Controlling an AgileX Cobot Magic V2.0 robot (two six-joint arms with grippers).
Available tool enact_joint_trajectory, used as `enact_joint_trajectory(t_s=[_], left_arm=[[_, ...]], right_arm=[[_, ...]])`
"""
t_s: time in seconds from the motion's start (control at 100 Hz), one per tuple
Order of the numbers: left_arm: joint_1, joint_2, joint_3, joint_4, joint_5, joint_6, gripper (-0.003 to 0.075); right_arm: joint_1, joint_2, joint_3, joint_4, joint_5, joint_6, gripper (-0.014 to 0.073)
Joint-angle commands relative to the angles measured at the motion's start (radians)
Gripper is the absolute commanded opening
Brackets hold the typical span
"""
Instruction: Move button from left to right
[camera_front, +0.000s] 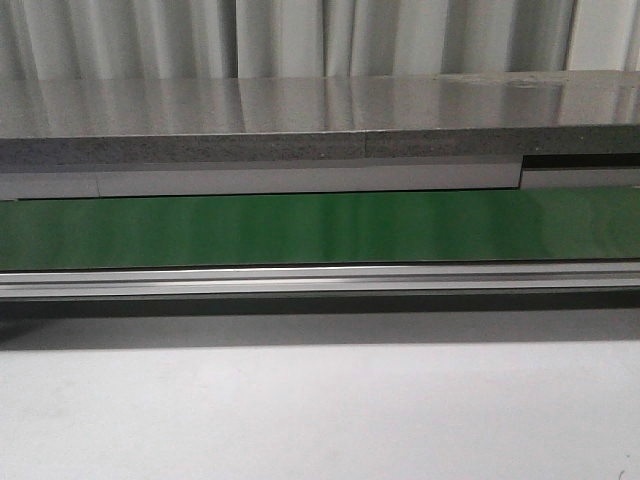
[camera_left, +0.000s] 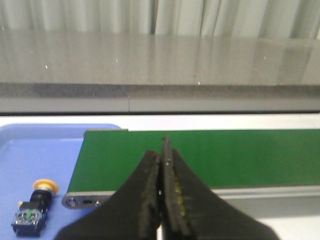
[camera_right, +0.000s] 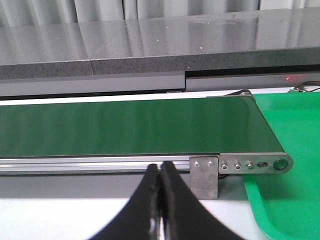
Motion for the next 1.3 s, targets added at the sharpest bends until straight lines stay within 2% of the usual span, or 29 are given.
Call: enact_joint_trajectory(t_s=[0.0, 0.09, 0.16, 0.34, 0.65, 0.72, 0.89, 0.96, 1.17, 1.29], left_arm=[[-0.006, 0.100, -0.146, -0.015, 0.127, -0.006, -0.0020], [-0.006, 0.190, -0.252, -0.011, 0.266, -0.006, -0.0020], [-0.006, 0.245, -0.307, -0.011, 0.319, -0.006, -0.0020], [-0.006, 0.318, -0.349, -0.020, 0.304, -0.006, -0.0020], [-0.006, 0.334, -0.347, -0.001, 0.290, -0.006, -0.0011], [-0.006, 0.334, -0.347, -0.001, 0.290, -0.006, 0.0057], [-0.006, 0.334, -0.347, -0.001, 0.290, -0.006, 0.0398], [-0.006, 0.334, -0.347, -0.001, 0.290, -0.006, 0.0484], [-0.006, 0.334, -0.347, 0.006, 0.298, -0.034, 0.0501], [-0.006, 0.355, -0.350, 0.114, 0.298, -0.120, 0.0501]], right_arm=[[-0.001, -0.020, -0.015, -0.005, -0.083, -0.001, -0.0067], [-0.001, -0.020, -0.015, -0.005, -0.083, -0.001, -0.0067], [-0.001, -0.020, -0.015, -0.005, -0.083, -0.001, -0.0067], [-0.001, -0.020, -0.015, -0.005, -0.083, -0.001, -0.0067], [-0.001, -0.020, -0.015, -0.005, -0.083, -0.001, -0.0067], [-0.001, -0.020, -0.015, -0.005, -0.083, -0.001, -0.0067], [-0.001, -0.020, -0.015, -0.005, -0.083, -0.001, -0.0067], [-0.001, -0.020, -0.015, -0.005, -0.083, -0.001, -0.0067], [-0.001, -0.020, -0.015, -0.005, -0.083, -0.001, -0.0067], [-0.001, -0.020, -0.015, -0.005, -0.083, -0.001, -0.0067]])
